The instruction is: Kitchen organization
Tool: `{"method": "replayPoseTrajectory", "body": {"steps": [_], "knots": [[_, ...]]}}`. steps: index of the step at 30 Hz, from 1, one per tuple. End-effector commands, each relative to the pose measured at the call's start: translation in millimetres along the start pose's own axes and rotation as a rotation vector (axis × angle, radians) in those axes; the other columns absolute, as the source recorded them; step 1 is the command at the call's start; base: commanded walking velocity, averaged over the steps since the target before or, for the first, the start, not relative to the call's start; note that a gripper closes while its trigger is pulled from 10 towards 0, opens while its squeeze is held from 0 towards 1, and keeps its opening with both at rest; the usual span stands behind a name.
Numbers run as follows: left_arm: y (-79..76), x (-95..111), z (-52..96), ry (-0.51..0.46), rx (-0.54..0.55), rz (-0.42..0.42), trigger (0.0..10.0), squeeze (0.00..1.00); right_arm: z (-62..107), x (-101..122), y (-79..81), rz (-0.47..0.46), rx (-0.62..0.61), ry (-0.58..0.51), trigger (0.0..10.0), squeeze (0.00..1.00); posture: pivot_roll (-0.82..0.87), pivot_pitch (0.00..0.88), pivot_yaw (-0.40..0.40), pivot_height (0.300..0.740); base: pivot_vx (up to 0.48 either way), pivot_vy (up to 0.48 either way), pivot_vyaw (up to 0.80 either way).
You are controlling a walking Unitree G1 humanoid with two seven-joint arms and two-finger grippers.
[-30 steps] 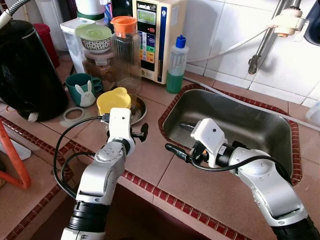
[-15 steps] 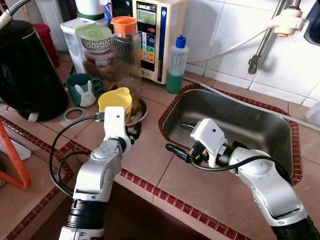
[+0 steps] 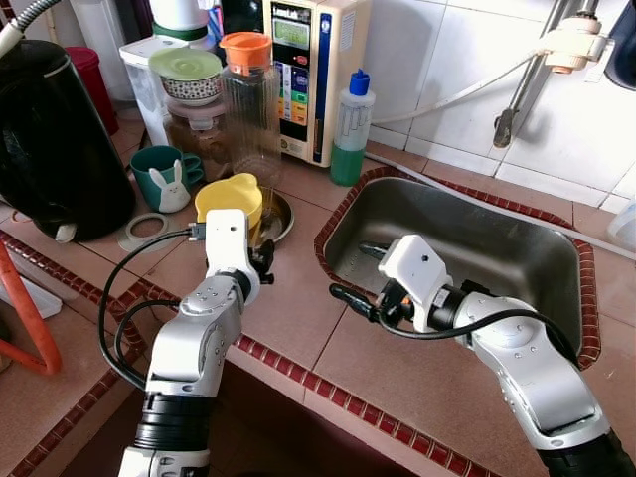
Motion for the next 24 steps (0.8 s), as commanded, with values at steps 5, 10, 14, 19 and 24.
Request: {"method": "replayPoseTrajectory", "body": {"steps": [5,10,14,19,24], "knots": [[-7.9,8,-1.7,-0.014,-0.026,0.022,0.0,0.0,0.2,3,-2.1,0.012,-0.012,-0.006,10.0,0.0,0.1,0.003,0.004,0.74,0.0,0.0,0.0],[-9.4,10,-1.8,-0.018,-0.031,0.026,0.0,0.0,0.0,3,-2.6,0.013,-0.015,-0.007,10.0,0.0,0.1,0.004,0.004,0.74,0.0,0.0,0.0],[-11.4,10,-2.0,-0.019,-0.044,0.028,0.0,0.0,-0.1,4,-3.3,0.014,-0.019,-0.008,10.0,0.0,0.1,0.002,0.006,0.74,0.0,0.0,0.0],[-15.4,11,-2.0,-0.022,-0.069,0.034,0.0,0.0,-0.9,5,-4.9,0.015,-0.028,-0.012,10.0,0.0,0.1,0.001,0.007,0.74,0.0,0.0,0.0],[-15.9,16,-1.1,-0.04,-0.07,-0.017,0.0,0.0,-0.8,4,-5.1,0.017,-0.03,-0.012,10.0,0.0,0.1,0.0,0.007,0.74,0.0,0.0,0.0]]}}
Point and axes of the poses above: a point about 5 cm out from each wrist's last joint towards the gripper, its own z axis pointing back from the gripper into the wrist, its own x axis along the axis of the wrist's last joint, y = z × x, the point moved 4 cm from there along -z, pointing out of the wrist towards the gripper, and after that the axes turned 2 degrees about -z, right-handed, at the moved point
